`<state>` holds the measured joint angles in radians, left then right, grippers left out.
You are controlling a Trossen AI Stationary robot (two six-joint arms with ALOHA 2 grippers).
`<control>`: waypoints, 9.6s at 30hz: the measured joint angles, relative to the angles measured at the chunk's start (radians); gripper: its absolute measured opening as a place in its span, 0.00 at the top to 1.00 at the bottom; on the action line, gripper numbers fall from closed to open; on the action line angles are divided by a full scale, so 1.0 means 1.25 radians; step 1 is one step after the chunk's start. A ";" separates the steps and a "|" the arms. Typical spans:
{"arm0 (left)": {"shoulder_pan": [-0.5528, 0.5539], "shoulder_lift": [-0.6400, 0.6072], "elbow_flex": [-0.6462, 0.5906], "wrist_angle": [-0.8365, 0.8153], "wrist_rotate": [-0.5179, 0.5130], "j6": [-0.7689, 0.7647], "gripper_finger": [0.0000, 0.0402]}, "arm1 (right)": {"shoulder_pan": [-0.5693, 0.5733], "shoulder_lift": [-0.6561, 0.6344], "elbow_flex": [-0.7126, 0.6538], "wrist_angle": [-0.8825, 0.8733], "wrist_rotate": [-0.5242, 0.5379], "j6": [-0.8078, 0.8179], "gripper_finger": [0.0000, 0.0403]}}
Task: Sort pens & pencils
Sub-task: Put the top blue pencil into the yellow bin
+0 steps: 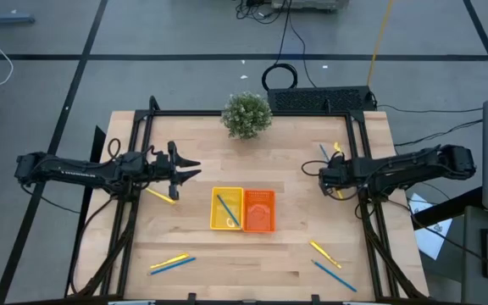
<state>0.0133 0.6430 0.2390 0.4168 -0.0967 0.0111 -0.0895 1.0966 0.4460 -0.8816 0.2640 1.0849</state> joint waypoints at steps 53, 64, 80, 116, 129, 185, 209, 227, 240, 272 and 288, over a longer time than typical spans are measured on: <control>0.000 0.000 0.000 -0.002 0.000 -0.001 0.71 | 0.004 -0.164 0.016 0.253 0.188 -0.233 1.00; 0.000 0.000 0.000 -0.002 0.000 0.002 0.71 | 0.069 -0.150 -0.099 1.070 0.075 -0.733 1.00; -0.002 0.000 0.000 0.011 0.086 0.032 0.71 | 0.112 -0.118 -0.230 1.563 -0.150 -0.920 1.00; -0.002 0.000 0.000 0.035 0.076 0.036 0.71 | 0.229 0.240 0.253 0.769 -0.201 -0.567 1.00; -0.001 0.000 0.000 0.058 0.027 0.071 0.71 | 0.277 0.251 0.300 0.744 -0.173 -0.438 1.00; -0.001 0.000 0.000 0.089 -0.006 0.113 0.71 | 0.207 0.530 0.693 0.426 -0.399 -0.076 0.94; -0.001 0.000 0.000 0.089 -0.006 0.110 0.71 | 0.182 0.530 0.692 0.368 -0.376 -0.159 0.94; -0.001 0.000 0.000 0.089 -0.006 0.107 0.71 | 0.171 0.531 0.612 0.448 -0.382 -0.146 0.94; -0.002 0.000 0.000 0.083 -0.006 0.107 0.71 | 0.181 0.464 0.612 0.420 -0.360 -0.229 0.97; 0.000 0.244 0.043 0.279 0.066 0.004 0.58 | 0.173 0.183 0.113 1.349 -0.036 -0.761 1.00; -0.009 0.538 0.249 0.401 0.119 -0.030 0.28 | 0.160 0.409 0.118 1.695 -0.090 -0.849 1.00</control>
<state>0.0016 1.3154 0.5498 0.9177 0.0525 -0.0265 0.1101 1.6075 0.5938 1.2372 0.1514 0.0232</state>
